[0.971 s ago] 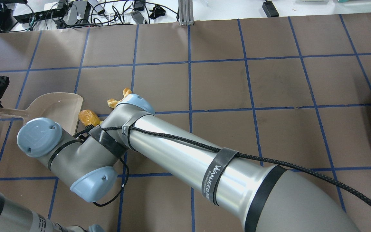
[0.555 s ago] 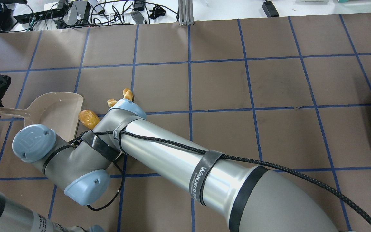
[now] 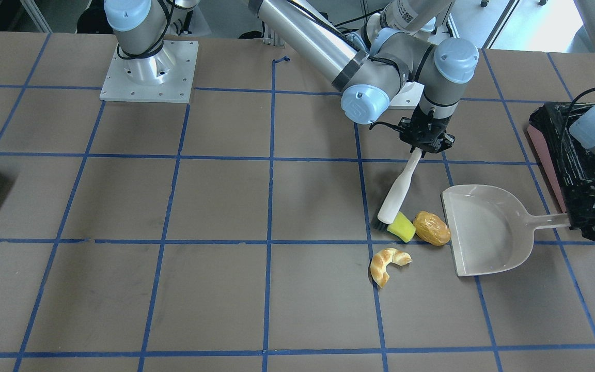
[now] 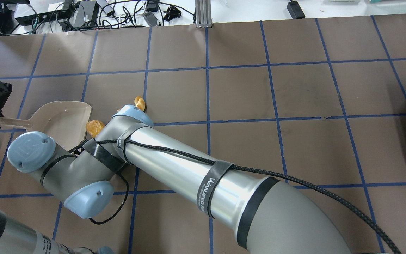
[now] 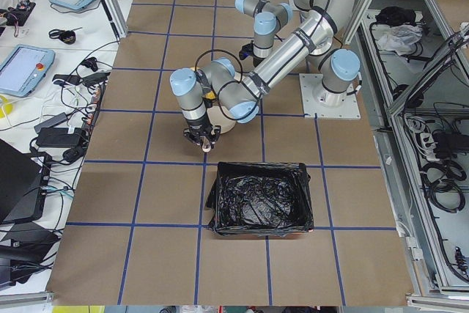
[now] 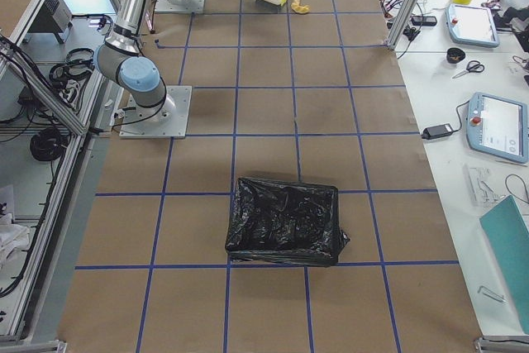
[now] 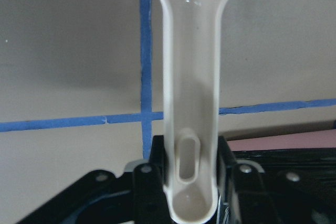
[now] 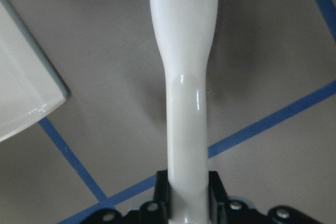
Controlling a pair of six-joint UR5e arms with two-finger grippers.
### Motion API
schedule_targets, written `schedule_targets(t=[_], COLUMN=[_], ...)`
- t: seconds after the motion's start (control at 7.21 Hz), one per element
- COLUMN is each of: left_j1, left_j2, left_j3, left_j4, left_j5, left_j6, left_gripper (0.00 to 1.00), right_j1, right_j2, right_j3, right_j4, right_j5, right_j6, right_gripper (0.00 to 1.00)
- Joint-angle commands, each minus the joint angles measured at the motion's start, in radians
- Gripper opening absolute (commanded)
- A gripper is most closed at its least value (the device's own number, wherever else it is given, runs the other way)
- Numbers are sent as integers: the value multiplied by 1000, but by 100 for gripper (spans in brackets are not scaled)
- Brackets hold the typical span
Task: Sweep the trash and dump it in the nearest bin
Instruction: 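Sweep the potato piece and sponge into the dustpan with the right gripper's brush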
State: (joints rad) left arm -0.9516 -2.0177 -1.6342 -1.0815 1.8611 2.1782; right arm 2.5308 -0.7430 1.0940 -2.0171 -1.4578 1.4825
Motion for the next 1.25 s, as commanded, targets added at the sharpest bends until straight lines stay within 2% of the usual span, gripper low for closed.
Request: schedule_targets(t=[0.0,0.42,0.69,0.83,0.97,1.11], left_j1=[-1,-3,-3,-3,-3,-3], left_j2=[-4,-6,-6,-6,-6,-6], left_j3=[0,0,0,0,0,0], left_j4=[3,9,9,9,9,9], left_j5=[1,1,0,0,1,1], left_j6=[0,2,2,2,2,2], left_gripper=[0,0,0,0,0,0], right_j1=[-4,-6,-12,-29,-59,-76], right_j2=[25,28,24,11,-13,-60], right_j3=[-40,-43,-43,-33,-32,-25], right_j4=[-12,-89,-92,-85,-81,-34], right_j5=[30,124,131,129,129,128], right_j6=[-312,-635,-830,-770,-620,-575], right_gripper=[0,0,0,0,0,0])
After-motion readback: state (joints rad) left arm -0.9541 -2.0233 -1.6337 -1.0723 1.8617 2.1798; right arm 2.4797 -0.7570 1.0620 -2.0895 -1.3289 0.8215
